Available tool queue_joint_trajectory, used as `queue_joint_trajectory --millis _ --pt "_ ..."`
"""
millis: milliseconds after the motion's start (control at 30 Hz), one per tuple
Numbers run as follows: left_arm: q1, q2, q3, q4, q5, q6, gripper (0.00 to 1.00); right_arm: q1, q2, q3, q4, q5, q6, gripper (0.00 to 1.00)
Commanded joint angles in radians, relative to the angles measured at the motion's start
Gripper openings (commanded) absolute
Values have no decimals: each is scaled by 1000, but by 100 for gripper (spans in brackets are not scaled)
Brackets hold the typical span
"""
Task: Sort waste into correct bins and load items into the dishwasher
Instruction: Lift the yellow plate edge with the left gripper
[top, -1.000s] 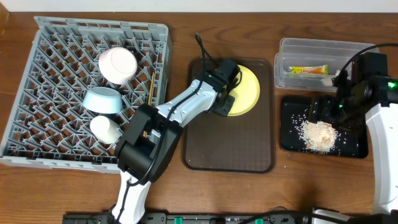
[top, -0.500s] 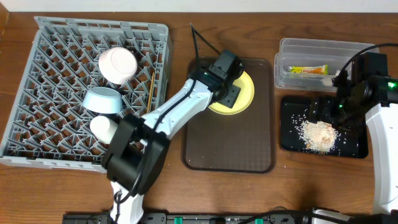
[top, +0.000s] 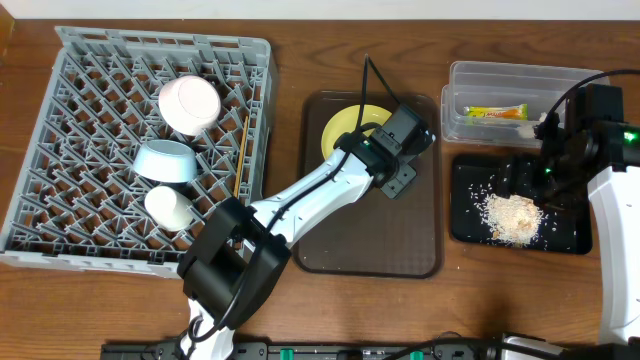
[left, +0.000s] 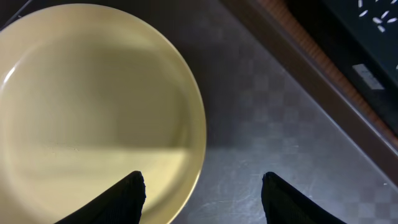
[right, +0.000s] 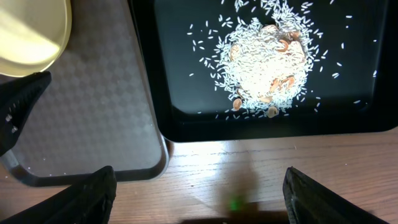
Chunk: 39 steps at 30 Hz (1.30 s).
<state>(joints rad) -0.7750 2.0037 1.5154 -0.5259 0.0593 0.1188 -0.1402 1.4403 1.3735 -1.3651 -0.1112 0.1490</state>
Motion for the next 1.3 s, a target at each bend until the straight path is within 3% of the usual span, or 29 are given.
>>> queue_joint_trajectory --millis 0,567,1133,1200,1267 --pt "11 16 6 0 -35 42 62 -12 -15 7 1 6 -8 84" --pt "11 30 -11 75 -35 46 63 -12 -15 7 -25 6 -8 85" --pt "13 188 -12 89 -35 45 65 -12 -15 7 -31 6 -8 85" --pt "13 200 -12 86 -39 45 57 -12 -15 7 -31 6 -8 85" --pt "13 211 -12 63 -50 45 33 -12 -15 7 -34 6 -8 84"
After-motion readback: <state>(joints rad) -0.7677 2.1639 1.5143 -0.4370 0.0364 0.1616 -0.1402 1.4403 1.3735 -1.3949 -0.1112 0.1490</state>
